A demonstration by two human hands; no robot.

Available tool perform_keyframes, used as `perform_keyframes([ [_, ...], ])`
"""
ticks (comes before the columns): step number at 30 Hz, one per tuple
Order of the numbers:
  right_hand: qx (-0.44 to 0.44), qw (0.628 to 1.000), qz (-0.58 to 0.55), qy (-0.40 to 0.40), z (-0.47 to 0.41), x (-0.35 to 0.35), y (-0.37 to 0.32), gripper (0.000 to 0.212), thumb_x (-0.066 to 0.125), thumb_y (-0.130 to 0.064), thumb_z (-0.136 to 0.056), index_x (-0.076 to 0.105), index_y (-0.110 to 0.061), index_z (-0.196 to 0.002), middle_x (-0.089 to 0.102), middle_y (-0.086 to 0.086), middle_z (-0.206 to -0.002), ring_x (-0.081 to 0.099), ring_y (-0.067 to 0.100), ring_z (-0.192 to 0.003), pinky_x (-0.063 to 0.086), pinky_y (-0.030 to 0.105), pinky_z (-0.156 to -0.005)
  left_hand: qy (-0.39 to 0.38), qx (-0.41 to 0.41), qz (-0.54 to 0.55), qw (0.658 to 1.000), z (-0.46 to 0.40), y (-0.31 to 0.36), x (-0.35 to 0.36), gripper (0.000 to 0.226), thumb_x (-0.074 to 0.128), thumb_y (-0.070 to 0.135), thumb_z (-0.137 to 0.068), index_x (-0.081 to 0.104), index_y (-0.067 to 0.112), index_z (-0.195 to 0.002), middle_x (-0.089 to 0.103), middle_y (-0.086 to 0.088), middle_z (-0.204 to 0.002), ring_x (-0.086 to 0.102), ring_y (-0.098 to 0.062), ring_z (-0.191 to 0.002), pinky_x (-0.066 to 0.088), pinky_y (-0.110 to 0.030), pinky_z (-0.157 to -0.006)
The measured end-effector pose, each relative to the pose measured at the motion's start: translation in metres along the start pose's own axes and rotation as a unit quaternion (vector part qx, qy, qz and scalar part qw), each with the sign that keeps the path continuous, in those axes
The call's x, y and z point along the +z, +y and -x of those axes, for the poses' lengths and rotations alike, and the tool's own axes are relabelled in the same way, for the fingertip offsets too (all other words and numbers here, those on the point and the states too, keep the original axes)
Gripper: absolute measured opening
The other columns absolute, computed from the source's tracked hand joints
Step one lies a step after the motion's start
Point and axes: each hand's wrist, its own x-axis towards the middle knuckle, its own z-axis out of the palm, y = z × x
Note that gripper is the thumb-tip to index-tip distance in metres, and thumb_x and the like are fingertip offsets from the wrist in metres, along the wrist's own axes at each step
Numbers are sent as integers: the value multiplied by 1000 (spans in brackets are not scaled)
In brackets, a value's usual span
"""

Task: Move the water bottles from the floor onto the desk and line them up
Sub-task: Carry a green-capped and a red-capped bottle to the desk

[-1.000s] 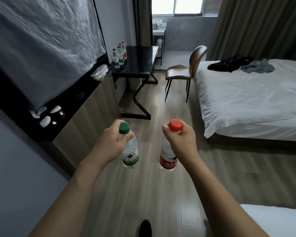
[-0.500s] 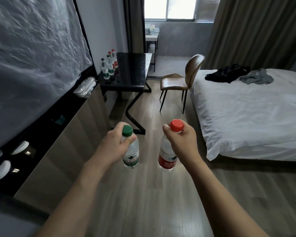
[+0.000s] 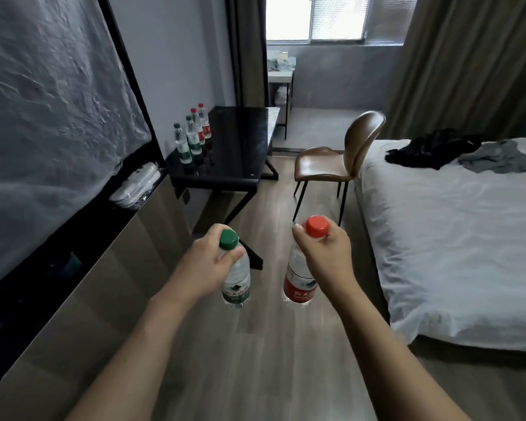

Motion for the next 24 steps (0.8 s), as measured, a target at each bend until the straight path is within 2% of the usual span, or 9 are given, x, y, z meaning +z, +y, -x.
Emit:
perform_keyframes([
  [2,-6,1000,1,-5,-35,3,2,32,70,-27,-82,53,-3,-69,54,12,-63,47,15,-56,51,40,-62,12,2,-4,1000,-31,6,7,20,66,33,-91,56,23,-106,67,5,-100,62,-17,-94,51,-42,-87],
  [5,-11,1000,-2,-15,-82,6,8,32,69,-28,-84,53,-4,-70,55,14,-66,53,29,-64,53,43,-67,19,4,-1,1000,-77,11,15,20,65,33,-91,56,23,-105,66,6,-98,62,-16,-93,51,-42,-86],
  [8,-9,1000,-1,-21,-126,13,15,33,69,-28,-84,53,-2,-71,57,16,-68,56,32,-68,53,45,-69,14,1,2,1000,-122,13,20,19,64,36,-91,55,27,-105,66,7,-99,62,-14,-94,52,-43,-85],
  [13,-2,1000,5,-23,-200,32,41,31,70,-27,-84,53,-5,-69,56,11,-64,55,28,-65,52,43,-67,18,5,8,1000,-201,5,32,18,64,39,-91,55,30,-103,66,12,-101,62,-10,-95,52,-41,-86],
  [17,1,1000,14,-26,-268,56,70,30,69,-28,-84,52,-11,-66,55,6,-62,49,13,-56,50,37,-63,9,9,7,1000,-276,-9,47,17,64,40,-90,54,33,-101,66,16,-98,62,-6,-93,53,-39,-84],
  [24,7,999,40,-20,-406,99,106,26,70,-28,-82,55,-13,-66,58,3,-63,50,6,-56,47,32,-60,-14,28,10,999,-433,-27,67,18,63,42,-90,51,33,-100,65,12,-96,60,-6,-89,52,-38,-79],
])
